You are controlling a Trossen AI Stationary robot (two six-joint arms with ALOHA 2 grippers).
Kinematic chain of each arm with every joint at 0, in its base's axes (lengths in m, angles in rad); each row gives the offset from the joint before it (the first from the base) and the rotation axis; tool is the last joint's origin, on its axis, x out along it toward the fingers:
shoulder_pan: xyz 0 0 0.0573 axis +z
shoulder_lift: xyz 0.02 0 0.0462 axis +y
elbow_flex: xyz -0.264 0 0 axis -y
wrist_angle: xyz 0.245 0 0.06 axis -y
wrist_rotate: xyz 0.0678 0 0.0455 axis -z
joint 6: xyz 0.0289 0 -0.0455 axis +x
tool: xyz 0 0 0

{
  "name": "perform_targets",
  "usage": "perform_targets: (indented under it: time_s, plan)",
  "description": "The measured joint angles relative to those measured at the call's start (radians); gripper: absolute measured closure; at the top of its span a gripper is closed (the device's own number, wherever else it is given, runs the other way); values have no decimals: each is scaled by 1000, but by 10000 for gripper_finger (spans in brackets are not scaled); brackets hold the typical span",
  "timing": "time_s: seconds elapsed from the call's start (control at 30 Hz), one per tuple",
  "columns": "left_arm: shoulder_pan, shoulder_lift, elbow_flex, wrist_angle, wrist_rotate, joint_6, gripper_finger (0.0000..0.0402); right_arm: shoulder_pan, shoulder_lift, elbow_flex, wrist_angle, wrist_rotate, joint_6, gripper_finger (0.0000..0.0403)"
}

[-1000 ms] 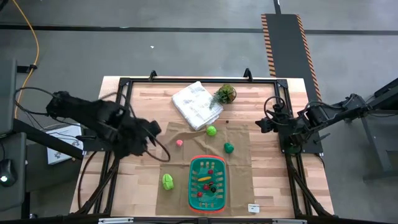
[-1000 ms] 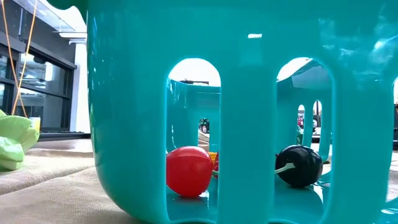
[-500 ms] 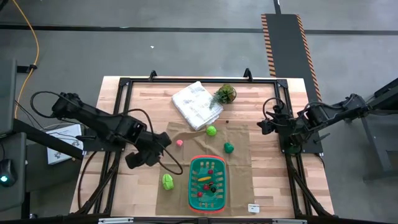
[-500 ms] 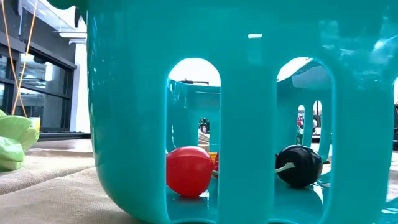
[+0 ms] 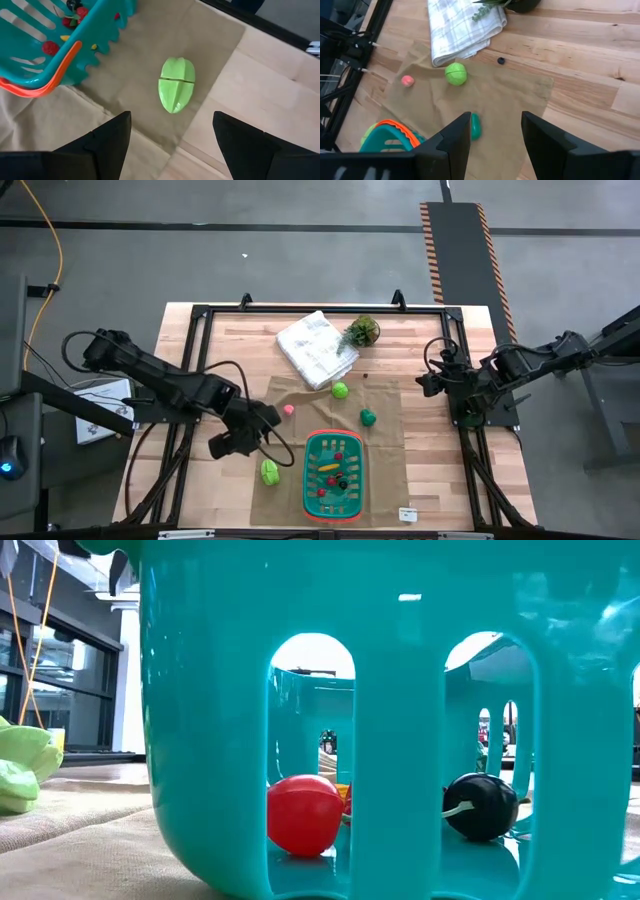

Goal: Pick and placing Produce into tupperware
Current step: Put the green starfruit into the blue bin

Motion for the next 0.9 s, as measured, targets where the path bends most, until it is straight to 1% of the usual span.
perform_targets:
  time_s: [0.1, 0.3, 0.57, 0.73, 0.9]
  plan:
    - [0, 0, -49, 77, 0, 9, 130, 0, 0, 0, -2, 0, 0, 237]
    - [0, 0, -105, 193, 1, 11, 130, 0, 0, 0, -2, 0, 0, 237]
    - [0, 0, -196, 332, 30, 11, 130, 0, 0, 0, -10, 1, 0, 237]
    - [0, 0, -231, 365, 43, 11, 130, 0, 0, 0, -19, 24, 0, 237]
    - [-1, 38, -234, 367, 52, 11, 130, 0, 0, 0, -21, 29, 0, 237]
